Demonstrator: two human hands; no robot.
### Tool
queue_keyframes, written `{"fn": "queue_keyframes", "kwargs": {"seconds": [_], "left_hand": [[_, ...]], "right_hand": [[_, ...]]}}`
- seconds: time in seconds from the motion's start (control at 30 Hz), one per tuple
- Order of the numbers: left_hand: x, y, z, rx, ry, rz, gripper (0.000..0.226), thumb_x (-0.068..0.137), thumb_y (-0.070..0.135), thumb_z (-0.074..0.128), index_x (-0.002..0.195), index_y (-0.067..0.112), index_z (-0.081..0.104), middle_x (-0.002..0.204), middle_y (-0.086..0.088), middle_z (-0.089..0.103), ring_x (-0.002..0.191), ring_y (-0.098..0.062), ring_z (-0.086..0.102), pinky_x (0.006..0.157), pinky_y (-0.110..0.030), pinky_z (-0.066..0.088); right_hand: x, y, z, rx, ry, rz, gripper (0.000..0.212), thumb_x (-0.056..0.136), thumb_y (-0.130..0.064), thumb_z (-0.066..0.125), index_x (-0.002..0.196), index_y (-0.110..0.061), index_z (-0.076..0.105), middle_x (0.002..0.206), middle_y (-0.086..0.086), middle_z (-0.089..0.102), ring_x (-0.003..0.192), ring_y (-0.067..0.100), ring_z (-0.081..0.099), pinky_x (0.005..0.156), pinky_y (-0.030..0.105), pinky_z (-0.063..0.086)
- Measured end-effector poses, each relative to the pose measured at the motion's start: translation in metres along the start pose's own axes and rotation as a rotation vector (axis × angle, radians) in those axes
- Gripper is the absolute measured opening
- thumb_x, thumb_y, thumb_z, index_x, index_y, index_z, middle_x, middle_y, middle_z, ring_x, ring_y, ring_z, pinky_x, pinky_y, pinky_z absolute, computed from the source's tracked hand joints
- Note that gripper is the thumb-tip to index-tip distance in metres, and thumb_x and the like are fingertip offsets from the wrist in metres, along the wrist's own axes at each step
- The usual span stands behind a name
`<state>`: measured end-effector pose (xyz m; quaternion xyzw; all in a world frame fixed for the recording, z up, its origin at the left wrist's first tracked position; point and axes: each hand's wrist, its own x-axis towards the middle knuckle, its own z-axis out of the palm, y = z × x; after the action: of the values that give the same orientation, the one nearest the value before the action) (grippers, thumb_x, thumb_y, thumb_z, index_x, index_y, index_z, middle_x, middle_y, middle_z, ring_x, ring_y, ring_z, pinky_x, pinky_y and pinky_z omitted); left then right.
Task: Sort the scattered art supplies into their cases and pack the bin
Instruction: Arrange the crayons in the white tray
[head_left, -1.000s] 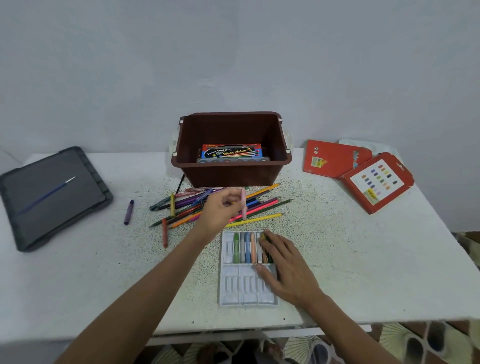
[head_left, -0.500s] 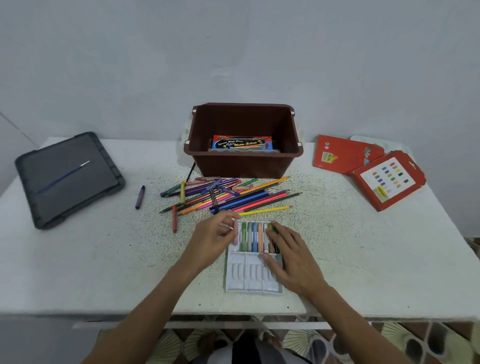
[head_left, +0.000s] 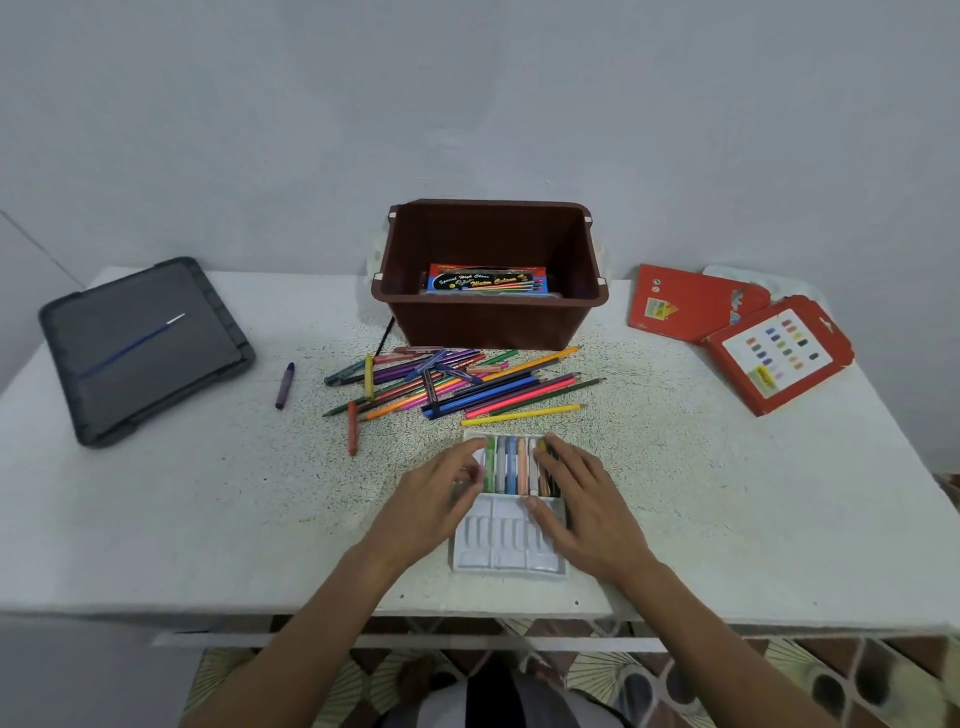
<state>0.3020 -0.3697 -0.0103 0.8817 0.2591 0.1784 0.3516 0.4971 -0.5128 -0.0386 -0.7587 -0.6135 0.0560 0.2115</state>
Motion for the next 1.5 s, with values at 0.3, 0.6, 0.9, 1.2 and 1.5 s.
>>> {"fn": "queue_keyframes", "kwargs": {"seconds": [0.3,0.6,0.9,1.2,1.5], "left_hand": [[0.012,-0.002,-0.003,-0.052,0.071,-0.083,0.041,0.092,0.024,0.066,0.13,0.029,0.048,0.093,0.014,0.067,0.093,0.001,0.061,0.08,-0.005,0.041],[0.032,-0.016,0.002,0.163,0.052,-0.103,0.043,0.091,0.037,0.065,0.132,0.028,0.056,0.111,0.01,0.052,0.106,-0.008,0.05,0.098,-0.033,0.039],[0.037,-0.025,0.004,0.268,0.045,-0.138,0.057,0.083,0.054,0.068,0.134,0.038,0.049,0.121,0.007,0.04,0.116,-0.012,0.034,0.091,-0.03,0.025],[0.023,-0.032,0.019,0.308,0.25,0.079,0.034,0.088,0.054,0.056,0.097,0.026,0.072,0.105,0.006,0.053,0.097,-0.013,0.046,0.084,-0.031,0.035],[0.023,-0.035,0.016,0.324,0.251,0.172,0.03,0.095,0.043,0.053,0.099,0.02,0.073,0.1,0.004,0.057,0.093,-0.014,0.05,0.082,-0.031,0.041]], "right_hand": [[0.0,0.0,0.0,-0.018,-0.019,0.013,0.065,0.1,-0.062,0.031,0.147,-0.018,0.042,0.159,-0.006,0.027,0.143,0.015,0.027,0.116,0.038,0.031],[0.0,-0.002,-0.001,-0.006,-0.013,0.01,0.065,0.1,-0.061,0.031,0.147,-0.017,0.043,0.159,-0.005,0.028,0.142,0.015,0.028,0.116,0.037,0.03],[0.0,-0.002,-0.002,-0.004,-0.013,0.005,0.065,0.101,-0.06,0.03,0.147,-0.016,0.042,0.159,-0.005,0.028,0.142,0.016,0.028,0.115,0.038,0.032],[0.0,-0.003,-0.003,0.007,-0.012,0.01,0.065,0.101,-0.061,0.029,0.147,-0.017,0.043,0.159,-0.004,0.029,0.143,0.016,0.028,0.114,0.042,0.034],[-0.001,-0.002,-0.002,0.003,-0.012,0.005,0.063,0.101,-0.059,0.032,0.147,-0.017,0.043,0.159,-0.005,0.029,0.143,0.015,0.028,0.115,0.041,0.033]]}}
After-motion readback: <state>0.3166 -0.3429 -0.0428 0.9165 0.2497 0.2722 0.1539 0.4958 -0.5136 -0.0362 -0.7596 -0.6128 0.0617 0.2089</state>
